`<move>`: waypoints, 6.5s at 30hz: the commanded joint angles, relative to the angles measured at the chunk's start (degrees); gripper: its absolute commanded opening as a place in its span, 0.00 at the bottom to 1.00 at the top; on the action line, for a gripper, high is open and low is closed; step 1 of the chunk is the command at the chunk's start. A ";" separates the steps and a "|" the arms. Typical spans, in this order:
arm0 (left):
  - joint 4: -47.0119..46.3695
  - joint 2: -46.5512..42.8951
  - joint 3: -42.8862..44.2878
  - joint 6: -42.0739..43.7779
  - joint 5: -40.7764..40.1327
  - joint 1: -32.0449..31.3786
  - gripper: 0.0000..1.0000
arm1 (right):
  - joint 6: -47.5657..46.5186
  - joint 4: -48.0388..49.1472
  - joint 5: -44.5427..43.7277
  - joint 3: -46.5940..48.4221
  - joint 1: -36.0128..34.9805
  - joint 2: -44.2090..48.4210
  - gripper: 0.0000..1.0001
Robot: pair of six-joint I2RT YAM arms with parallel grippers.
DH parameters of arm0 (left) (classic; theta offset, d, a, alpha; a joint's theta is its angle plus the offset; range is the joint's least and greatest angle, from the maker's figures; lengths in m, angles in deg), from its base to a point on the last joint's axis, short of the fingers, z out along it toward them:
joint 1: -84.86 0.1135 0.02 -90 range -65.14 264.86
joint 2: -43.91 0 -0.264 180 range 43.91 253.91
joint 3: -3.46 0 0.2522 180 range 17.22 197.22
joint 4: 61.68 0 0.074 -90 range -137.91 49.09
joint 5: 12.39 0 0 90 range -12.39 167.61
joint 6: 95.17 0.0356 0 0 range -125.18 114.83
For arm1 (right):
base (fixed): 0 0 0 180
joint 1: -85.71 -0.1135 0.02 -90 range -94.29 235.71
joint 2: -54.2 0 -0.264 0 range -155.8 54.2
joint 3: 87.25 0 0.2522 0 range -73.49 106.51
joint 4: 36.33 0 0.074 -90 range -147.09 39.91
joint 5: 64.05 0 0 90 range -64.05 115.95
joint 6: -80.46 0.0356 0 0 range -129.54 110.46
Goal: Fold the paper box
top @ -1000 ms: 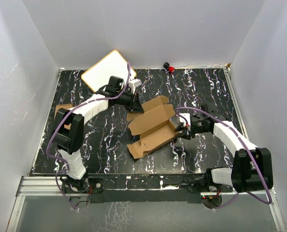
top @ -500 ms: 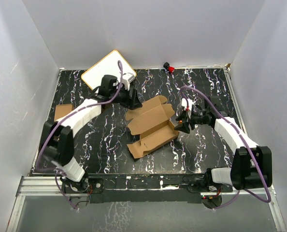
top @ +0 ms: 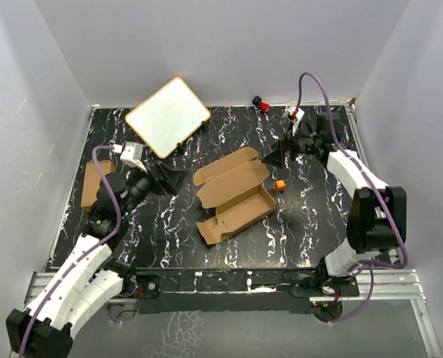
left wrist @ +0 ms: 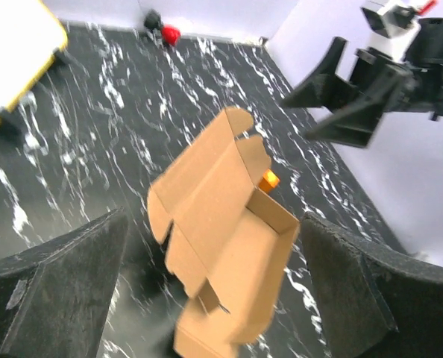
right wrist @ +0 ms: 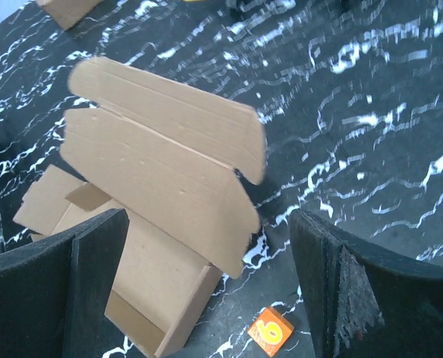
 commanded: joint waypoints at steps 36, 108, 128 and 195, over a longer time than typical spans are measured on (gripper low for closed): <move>2.93 -6.96 -20.76 -31.89 9.47 0.24 0.78 | -20.10 -42.00 13.70 33.25 -6.87 -35.82 0.29; -21.69 25.29 -18.67 -18.83 -4.01 -11.71 0.54 | -65.94 -39.18 36.89 -4.27 4.75 1.96 0.10; -25.64 27.05 -17.90 -22.91 -0.29 -12.19 0.00 | -66.52 -39.25 36.66 -4.78 4.78 1.60 0.10; -24.51 26.02 -13.64 -17.05 2.93 -12.33 0.00 | -63.27 -51.58 32.41 5.41 6.42 -5.87 0.08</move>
